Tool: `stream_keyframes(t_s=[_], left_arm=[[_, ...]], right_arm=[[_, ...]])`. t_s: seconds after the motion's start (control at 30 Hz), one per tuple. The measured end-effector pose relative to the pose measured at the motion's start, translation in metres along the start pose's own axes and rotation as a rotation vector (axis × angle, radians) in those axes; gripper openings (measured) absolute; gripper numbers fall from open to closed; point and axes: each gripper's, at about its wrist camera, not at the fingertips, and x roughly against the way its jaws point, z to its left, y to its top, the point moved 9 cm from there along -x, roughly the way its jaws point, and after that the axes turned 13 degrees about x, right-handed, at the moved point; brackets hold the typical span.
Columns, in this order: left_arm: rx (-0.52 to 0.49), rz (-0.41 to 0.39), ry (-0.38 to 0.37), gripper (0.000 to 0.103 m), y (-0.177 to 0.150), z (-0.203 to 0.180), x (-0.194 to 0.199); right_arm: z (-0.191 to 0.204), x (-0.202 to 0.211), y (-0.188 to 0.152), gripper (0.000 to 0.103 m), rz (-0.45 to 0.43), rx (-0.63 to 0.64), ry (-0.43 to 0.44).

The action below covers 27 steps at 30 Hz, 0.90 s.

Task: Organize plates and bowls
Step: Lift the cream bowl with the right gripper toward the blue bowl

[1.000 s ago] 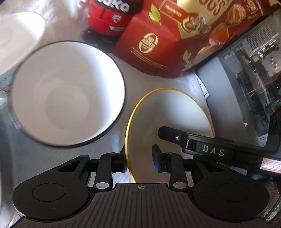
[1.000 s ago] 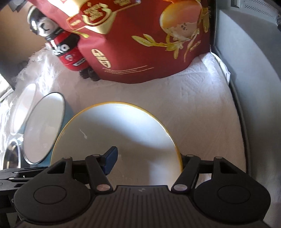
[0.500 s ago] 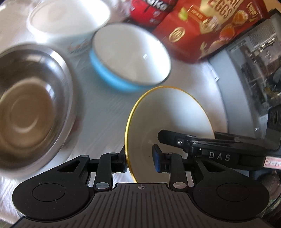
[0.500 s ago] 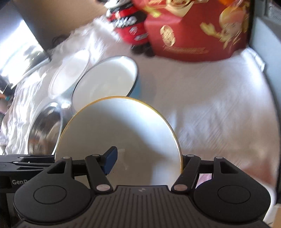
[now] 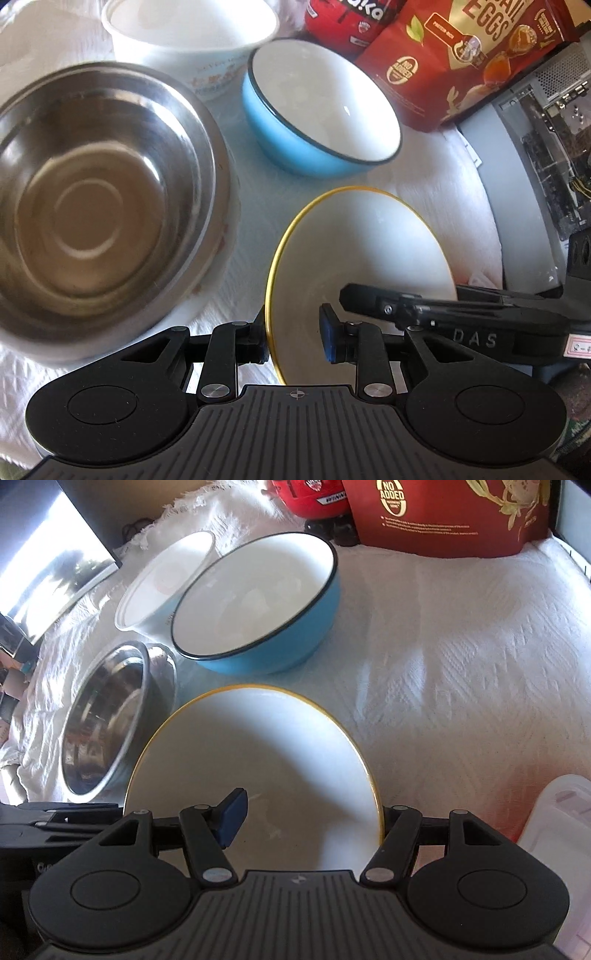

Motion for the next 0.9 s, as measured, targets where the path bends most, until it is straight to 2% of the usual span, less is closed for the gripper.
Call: stream_keyframes(t_s=[0.27, 0.43, 0.53, 0.67, 0.73, 0.9], left_arm=[[-0.052, 0.004, -0.002, 0.027, -0.002, -0.002, 0.007], [-0.091, 0.014, -0.001, 0.026, 0.003, -0.002, 0.024], [-0.096, -0.01, -0.009, 0.025, 0.01, -0.002, 0.04], [-0.093, -0.068, -0.047, 0.024, 0.029, -0.006, 0.065], [-0.094, -0.095, -0.059, 0.024, 0.043, -0.011, 0.073], [-0.068, -0.119, -0.065, 0.025, 0.089, -0.022, 0.078]], right_arm=[[0.003, -0.001, 0.0, 0.065, -0.012, 0.016, -0.035], [-0.001, 0.007, 0.004, 0.065, -0.03, 0.008, -0.06], [-0.002, 0.022, 0.012, 0.066, -0.06, 0.016, -0.081], [-0.003, 0.054, 0.028, 0.068, -0.126, 0.024, -0.105], [-0.005, 0.072, 0.039, 0.074, -0.163, 0.022, -0.119], [-0.007, 0.101, 0.084, 0.075, -0.221, 0.001, -0.101]])
